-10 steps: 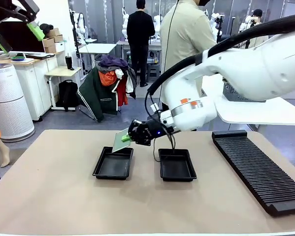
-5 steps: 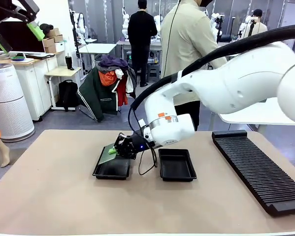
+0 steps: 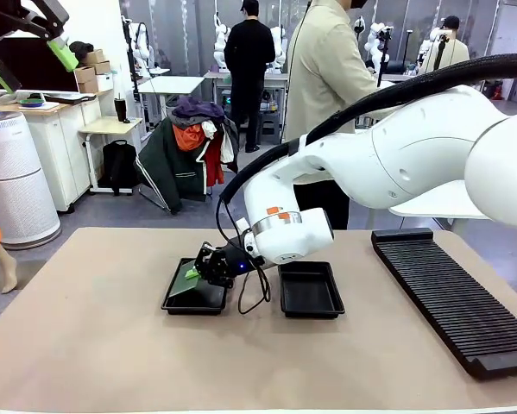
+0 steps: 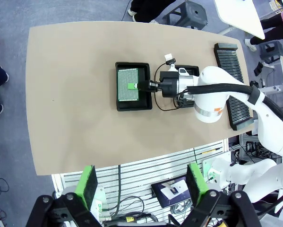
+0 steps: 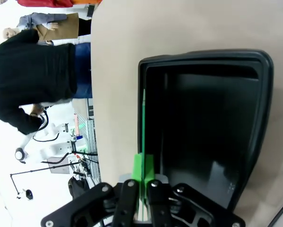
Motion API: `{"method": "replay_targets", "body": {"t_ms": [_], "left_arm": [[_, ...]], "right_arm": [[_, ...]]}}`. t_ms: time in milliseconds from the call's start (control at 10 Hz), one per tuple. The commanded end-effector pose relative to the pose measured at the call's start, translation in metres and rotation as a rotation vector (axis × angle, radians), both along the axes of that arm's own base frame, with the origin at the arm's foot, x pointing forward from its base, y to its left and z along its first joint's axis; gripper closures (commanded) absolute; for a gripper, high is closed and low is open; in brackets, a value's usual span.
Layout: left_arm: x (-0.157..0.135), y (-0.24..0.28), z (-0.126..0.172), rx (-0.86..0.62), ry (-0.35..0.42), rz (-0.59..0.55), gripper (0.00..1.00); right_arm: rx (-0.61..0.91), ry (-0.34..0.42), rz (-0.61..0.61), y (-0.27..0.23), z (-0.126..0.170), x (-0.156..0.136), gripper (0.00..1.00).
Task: Inspect and transfer BCBs to ESD trays.
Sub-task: Pick up the Blank PCB from the PCB Rack and place it in the left ESD tray.
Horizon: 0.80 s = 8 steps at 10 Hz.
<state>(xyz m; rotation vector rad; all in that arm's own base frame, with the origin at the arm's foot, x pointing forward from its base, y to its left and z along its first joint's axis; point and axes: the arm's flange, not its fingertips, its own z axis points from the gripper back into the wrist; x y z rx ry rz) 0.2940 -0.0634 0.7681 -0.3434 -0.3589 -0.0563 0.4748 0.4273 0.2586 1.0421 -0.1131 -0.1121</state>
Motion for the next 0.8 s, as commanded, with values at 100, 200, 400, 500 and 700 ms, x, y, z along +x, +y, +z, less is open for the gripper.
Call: {"method": "replay_targets", "body": {"t_ms": [100,200,400,500,700], "left_arm": [[0.0001,0.0005,-0.0015,-0.001,0.002,-0.001,0.00],[0.0001,0.0005,-0.0015,-0.001,0.002,-0.001,0.00],[0.0001,0.0005,-0.0015,-0.001,0.002,-0.001,0.00],[0.0001,0.0005,-0.0015,-0.001,0.002,-0.001,0.00],[0.0001,0.0005,-0.0015,-0.001,0.002,-0.001,0.00]], "right_arm": [[0.008,0.000,0.006,-0.0010,-0.0003,0.0014,0.97],[0.008,0.000,0.006,-0.0010,-0.0003,0.0014,0.97],[0.008,0.000,0.006,-0.0010,-0.0003,0.0014,0.97],[0.008,0.000,0.006,-0.0010,-0.0003,0.0014,0.97],[-0.025,-0.009,0.016,0.0002,0.0035,0.0042,0.97]]}}
